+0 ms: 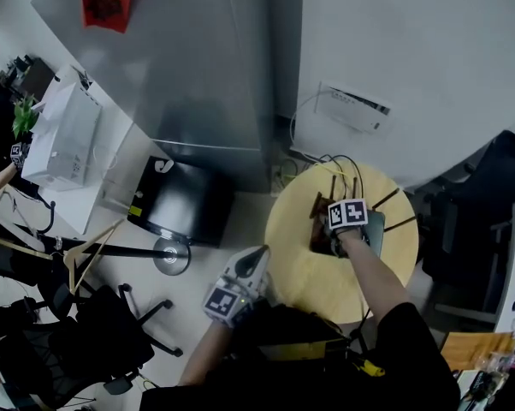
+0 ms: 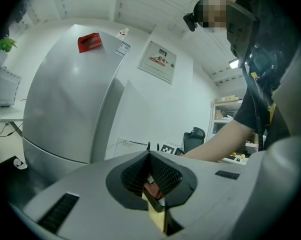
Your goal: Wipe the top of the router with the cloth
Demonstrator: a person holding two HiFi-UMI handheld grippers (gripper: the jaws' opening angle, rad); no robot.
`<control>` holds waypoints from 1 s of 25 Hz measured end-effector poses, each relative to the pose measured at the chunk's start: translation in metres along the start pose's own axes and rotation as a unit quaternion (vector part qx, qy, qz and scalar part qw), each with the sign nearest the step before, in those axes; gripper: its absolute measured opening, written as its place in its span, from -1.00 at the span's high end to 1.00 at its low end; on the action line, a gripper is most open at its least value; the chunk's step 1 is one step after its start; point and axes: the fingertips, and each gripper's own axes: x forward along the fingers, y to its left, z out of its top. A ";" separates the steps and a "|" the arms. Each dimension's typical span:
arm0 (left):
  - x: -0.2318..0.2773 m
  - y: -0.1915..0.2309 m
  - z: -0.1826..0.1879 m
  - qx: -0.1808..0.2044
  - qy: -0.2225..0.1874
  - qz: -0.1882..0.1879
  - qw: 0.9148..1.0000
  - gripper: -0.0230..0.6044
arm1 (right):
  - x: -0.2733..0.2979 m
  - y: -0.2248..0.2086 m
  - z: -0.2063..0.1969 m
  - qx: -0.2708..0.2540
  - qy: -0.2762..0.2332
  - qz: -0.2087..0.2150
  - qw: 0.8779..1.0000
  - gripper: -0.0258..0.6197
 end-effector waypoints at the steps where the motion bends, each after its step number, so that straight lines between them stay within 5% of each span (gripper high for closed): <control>1: 0.000 0.000 0.000 0.000 0.001 0.000 1.000 0.94 | 0.000 -0.001 0.000 -0.010 0.003 -0.006 1.000 0.73; 9: 0.011 -0.014 -0.003 0.011 0.005 -0.022 1.000 0.94 | -0.011 -0.025 -0.004 -0.039 0.009 -0.051 0.998 0.73; 25: 0.031 -0.037 -0.006 0.019 0.016 -0.066 0.997 0.94 | -0.052 -0.102 -0.029 -0.005 -0.014 -0.104 0.994 0.72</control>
